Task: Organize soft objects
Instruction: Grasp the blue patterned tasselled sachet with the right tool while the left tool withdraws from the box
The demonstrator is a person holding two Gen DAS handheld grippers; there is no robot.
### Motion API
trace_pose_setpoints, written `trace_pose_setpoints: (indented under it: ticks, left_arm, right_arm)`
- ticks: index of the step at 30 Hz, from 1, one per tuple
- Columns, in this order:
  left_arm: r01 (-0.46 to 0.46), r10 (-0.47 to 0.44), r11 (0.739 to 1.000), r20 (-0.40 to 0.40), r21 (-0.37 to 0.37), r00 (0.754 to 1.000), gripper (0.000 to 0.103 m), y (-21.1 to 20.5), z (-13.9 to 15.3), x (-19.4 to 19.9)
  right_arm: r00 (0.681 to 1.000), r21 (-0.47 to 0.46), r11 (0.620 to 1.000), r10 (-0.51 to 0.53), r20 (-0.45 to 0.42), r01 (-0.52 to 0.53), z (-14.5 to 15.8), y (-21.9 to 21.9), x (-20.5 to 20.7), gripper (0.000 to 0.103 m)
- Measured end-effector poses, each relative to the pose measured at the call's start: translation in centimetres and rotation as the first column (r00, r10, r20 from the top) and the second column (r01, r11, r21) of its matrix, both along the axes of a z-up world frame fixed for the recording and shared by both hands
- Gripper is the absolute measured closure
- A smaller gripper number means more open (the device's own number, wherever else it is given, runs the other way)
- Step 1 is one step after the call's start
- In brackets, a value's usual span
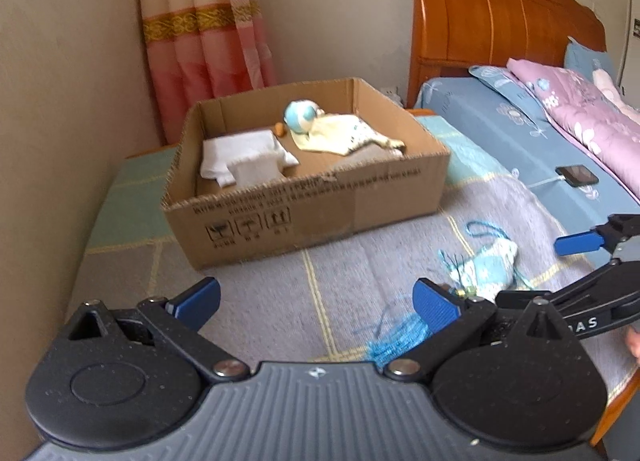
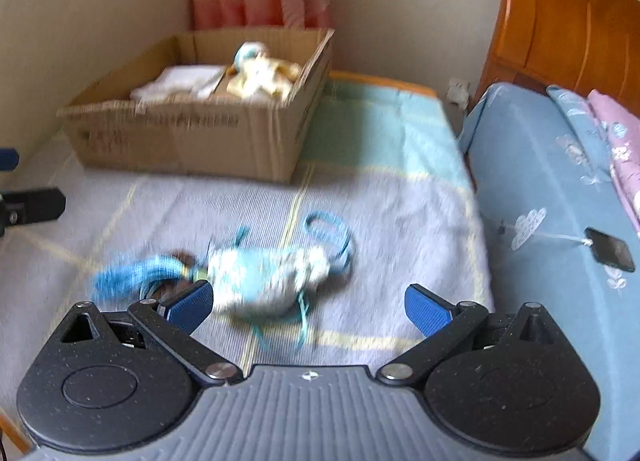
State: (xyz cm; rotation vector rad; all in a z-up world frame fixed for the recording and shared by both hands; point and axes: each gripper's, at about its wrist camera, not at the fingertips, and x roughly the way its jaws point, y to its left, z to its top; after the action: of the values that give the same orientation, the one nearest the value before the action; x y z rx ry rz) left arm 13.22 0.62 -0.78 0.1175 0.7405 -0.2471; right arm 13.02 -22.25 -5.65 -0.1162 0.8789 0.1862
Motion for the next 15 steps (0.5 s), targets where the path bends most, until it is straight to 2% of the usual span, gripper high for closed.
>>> trace_pose_setpoints:
  ticks: [6, 15]
  left_arm:
    - [0.044, -0.044, 0.999, -0.005, -0.005, 0.999, 0.001, -0.7, -0.4, -0.5]
    - [0.058, -0.059, 0.998, -0.024, -0.021, 0.998, 0.001, -1.1, -1.1, -0.2]
  right_arm:
    - [0.999, 0.007, 0.999, 0.033, -0.009, -0.033, -1.4, 0.2, -0.1, 0.000]
    - [0.993, -0.072, 0.990, 0.117, -0.007, -0.117, -1.3, 0.3, -0.6, 0.000]
